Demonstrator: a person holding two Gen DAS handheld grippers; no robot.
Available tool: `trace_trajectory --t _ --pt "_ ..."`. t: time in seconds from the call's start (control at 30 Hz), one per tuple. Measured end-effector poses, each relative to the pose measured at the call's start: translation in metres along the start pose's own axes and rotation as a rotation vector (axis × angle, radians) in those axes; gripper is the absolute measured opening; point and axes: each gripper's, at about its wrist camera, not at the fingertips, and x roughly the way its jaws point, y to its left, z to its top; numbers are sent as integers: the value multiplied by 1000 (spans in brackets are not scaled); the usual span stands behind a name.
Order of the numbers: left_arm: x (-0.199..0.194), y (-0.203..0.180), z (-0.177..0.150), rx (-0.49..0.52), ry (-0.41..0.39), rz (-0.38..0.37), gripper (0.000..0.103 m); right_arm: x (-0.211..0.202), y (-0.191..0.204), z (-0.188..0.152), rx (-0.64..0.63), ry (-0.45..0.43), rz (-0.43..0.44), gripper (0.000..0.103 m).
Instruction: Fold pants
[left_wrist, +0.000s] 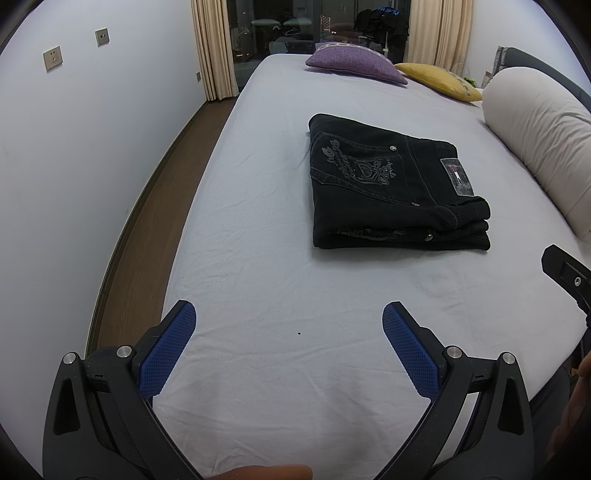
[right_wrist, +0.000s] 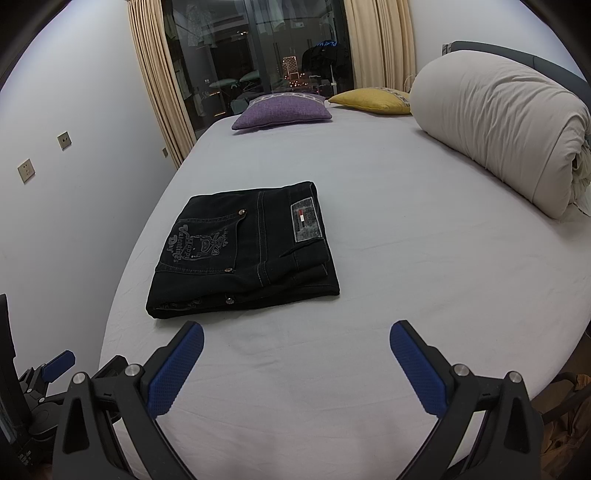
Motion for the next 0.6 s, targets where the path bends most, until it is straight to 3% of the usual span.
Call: trace_trajectory --t 0.6 --pt "-1 0 0 0 0 0 103 -1 0 -2 1 0 0 103"
